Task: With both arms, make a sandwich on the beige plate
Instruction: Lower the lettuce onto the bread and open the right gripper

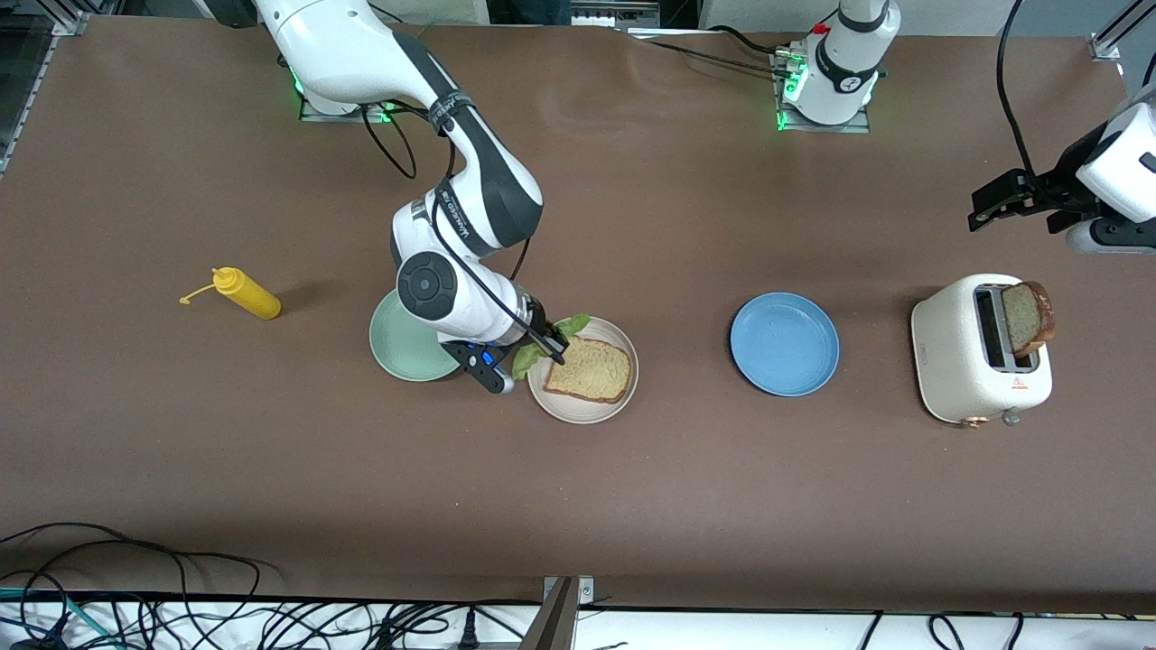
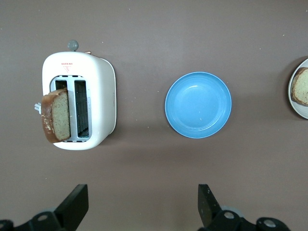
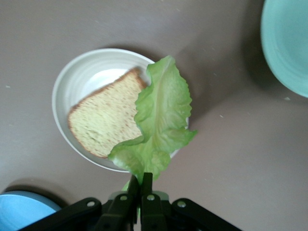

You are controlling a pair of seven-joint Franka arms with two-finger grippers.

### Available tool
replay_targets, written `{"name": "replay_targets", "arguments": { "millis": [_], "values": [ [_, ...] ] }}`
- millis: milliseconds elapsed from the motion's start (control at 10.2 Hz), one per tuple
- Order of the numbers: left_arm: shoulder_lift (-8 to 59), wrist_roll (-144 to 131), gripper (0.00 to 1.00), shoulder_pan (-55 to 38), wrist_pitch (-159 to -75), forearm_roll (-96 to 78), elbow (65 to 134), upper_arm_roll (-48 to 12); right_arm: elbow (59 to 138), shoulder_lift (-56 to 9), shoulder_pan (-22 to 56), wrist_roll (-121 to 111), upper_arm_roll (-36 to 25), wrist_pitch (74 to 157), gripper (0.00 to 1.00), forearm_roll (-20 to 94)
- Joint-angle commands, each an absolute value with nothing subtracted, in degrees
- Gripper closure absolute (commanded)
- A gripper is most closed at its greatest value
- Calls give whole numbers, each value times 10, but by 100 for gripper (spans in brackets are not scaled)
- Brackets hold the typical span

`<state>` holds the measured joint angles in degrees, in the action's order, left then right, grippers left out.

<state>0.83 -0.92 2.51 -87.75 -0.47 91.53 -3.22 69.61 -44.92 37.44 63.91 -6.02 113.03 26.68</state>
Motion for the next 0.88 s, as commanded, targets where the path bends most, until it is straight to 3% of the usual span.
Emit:
{"name": "replay_targets", "arguments": {
  "millis": [0, 785],
  "values": [
    [14, -11, 0, 31, -864, -4, 898, -38, 687, -452, 374, 650, -58, 1118, 100, 274],
    [15, -11, 0, 31, -864, -4, 898, -38, 684, -485, 374, 614, -57, 1218, 100, 272]
  ]
}}
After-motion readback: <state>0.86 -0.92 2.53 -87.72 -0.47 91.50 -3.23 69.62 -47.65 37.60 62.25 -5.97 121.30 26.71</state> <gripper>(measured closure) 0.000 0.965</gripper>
